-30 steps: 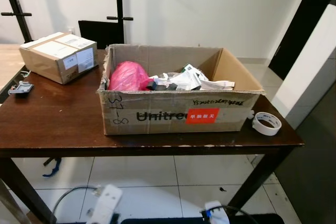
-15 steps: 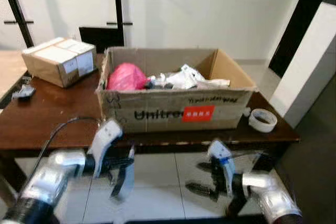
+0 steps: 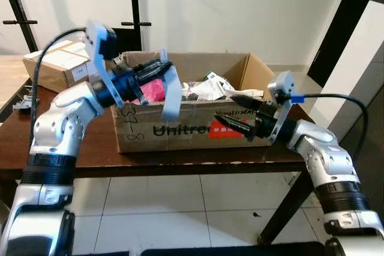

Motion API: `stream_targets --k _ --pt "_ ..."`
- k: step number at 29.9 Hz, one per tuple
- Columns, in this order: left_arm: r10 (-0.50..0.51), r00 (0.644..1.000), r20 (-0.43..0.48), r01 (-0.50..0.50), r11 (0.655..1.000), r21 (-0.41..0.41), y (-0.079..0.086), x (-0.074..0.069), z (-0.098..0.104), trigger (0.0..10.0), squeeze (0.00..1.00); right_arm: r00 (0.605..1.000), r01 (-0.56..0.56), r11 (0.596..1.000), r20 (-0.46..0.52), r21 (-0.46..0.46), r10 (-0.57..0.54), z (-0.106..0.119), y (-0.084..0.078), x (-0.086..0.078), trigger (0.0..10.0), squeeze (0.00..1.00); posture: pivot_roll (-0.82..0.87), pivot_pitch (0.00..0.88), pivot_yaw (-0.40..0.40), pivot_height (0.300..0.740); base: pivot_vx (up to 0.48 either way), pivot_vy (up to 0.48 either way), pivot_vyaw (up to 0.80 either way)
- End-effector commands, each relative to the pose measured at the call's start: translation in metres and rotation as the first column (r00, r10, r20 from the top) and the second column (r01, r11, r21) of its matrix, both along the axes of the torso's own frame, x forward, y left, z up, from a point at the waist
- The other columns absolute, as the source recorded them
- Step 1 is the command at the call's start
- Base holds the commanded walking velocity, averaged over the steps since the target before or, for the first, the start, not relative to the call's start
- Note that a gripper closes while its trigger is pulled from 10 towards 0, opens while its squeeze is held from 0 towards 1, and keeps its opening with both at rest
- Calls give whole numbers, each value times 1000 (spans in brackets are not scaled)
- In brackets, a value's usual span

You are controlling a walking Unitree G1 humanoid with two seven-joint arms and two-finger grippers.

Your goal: Picking trash to rubbish bin

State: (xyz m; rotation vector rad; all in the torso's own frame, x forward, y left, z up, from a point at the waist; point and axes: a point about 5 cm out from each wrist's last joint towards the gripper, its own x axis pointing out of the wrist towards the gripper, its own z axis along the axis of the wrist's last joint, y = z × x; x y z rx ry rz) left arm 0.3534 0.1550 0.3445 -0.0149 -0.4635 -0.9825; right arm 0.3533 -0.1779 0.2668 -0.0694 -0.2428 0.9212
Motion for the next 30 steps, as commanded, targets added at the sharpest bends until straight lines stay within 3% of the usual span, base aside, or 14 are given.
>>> stream_targets --k 1,3,5,10,11,13,16,19,24,29,30 --pt "89 996 1 -89 996 23 -2 11 -1 10000 0 1000 7 1000 28 15 -7 9 2 1 10000 0 13 62 -37 740 0 0 0" --pt "218 976 -13 -217 975 49 -1 25 -3 10000 0 999 36 999 38 14 -36 13 5 5 10000 0 14 63 -37 740 0 0 0" --pt "409 912 -21 -406 909 92 -1 45 -10 10000 0 992 115 993 57 33 -116 21 10 14 10000 0 15 68 -38 740 0 0 0" --pt "557 830 -28 -551 827 115 -15 62 -18 10000 0 981 173 979 63 110 -181 35 20 23 10000 0 11 86 -29 740 0 0 0" --pt "611 791 16 -603 777 180 -21 66 -21 10000 0 974 204 972 75 119 -214 40 25 25 10000 0 2 96 -17 740 0 0 0" --pt "619 785 24 -611 768 193 -23 67 -22 10000 0 971 216 969 80 120 -226 43 26 26 10000 0 2 96 -17 740 0 0 0" --pt "622 783 -21 -614 777 140 -29 68 -18 10000 0 962 241 961 97 135 -255 51 29 29 10000 0 -9 121 6 740 0 0 0" --pt "641 767 -12 -634 762 130 -31 69 -16 10000 0 958 247 959 112 139 -263 55 32 29 10000 0 -15 144 22 740 0 0 0" --pt "688 725 -34 -684 725 74 -25 71 -11 10000 0 957 250 959 116 134 -266 55 37 27 10000 0 -11 163 26 740 0 0 0" --pt "687 722 -83 -686 727 40 -20 72 -9 10000 0 959 250 959 104 135 -265 53 37 27 10000 0 -12 169 25 740 0 0 0" --pt "684 723 -96 -685 728 27 -19 72 -8 10000 1000 960 247 961 102 127 -260 52 38 26 10000 0 -13 169 23 740 0 0 0"
